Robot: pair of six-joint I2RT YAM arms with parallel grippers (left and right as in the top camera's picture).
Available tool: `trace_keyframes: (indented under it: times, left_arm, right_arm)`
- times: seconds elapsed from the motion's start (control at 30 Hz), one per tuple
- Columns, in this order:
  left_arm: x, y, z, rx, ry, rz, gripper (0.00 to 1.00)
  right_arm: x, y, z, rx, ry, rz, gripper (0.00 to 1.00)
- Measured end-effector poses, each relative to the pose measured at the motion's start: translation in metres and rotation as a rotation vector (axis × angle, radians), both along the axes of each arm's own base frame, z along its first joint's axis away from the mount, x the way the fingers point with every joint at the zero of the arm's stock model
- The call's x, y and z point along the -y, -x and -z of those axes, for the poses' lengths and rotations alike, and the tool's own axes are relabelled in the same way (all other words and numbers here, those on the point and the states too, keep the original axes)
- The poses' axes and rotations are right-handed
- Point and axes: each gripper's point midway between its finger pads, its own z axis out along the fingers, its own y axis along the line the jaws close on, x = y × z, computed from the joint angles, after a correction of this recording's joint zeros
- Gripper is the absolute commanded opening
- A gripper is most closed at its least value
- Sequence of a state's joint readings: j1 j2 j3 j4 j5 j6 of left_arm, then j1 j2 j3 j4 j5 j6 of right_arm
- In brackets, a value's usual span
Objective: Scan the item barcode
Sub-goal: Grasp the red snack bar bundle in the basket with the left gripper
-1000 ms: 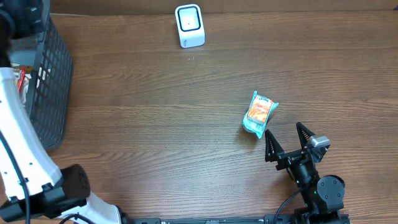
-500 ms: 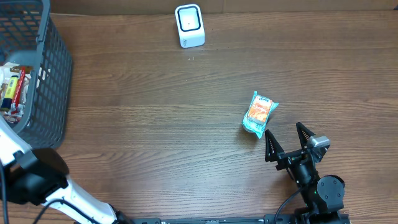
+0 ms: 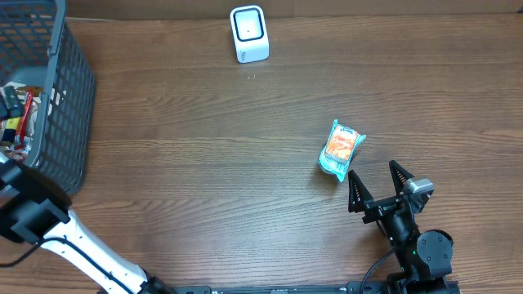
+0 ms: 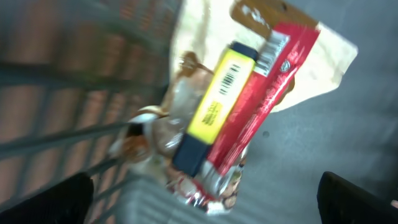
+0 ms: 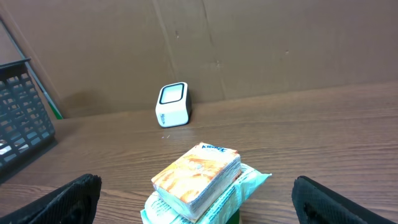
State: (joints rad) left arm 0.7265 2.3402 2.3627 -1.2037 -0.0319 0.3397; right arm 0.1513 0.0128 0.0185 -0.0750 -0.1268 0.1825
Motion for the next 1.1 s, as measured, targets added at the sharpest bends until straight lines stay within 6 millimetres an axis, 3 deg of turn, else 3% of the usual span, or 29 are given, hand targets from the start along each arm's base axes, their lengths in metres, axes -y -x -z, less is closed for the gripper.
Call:
trace_keyframes:
  times: [0.13, 0.3, 0.53, 0.83, 1.1]
  left_arm:
    - [0.001, -0.005, 0.044, -0.052, 0.059, 0.045, 1.00]
    - [-0.002, -0.011, 0.074, -0.071, 0.075, 0.072, 1.00]
    - [-0.011, -0.023, 0.073, -0.028, 0.033, 0.105, 1.00]
    - [-0.003, -0.025, 0.090, -0.022, 0.072, 0.135, 1.00]
    - [0.009, -0.016, 0.105, -0.050, 0.131, 0.121, 0.85]
  right_arm:
    - [0.000, 0.000, 0.000, 0.000, 0.000, 0.000, 1.00]
    - [0.000, 0.000, 0.000, 0.000, 0.000, 0.000, 1.00]
    - [0.000, 0.000, 0.000, 0.001, 0.000, 0.000, 1.00]
    - [0.000, 0.000, 0.000, 0.000, 0.000, 0.000, 1.00]
    - [0.000, 0.000, 0.000, 0.000, -0.001, 0.000, 1.00]
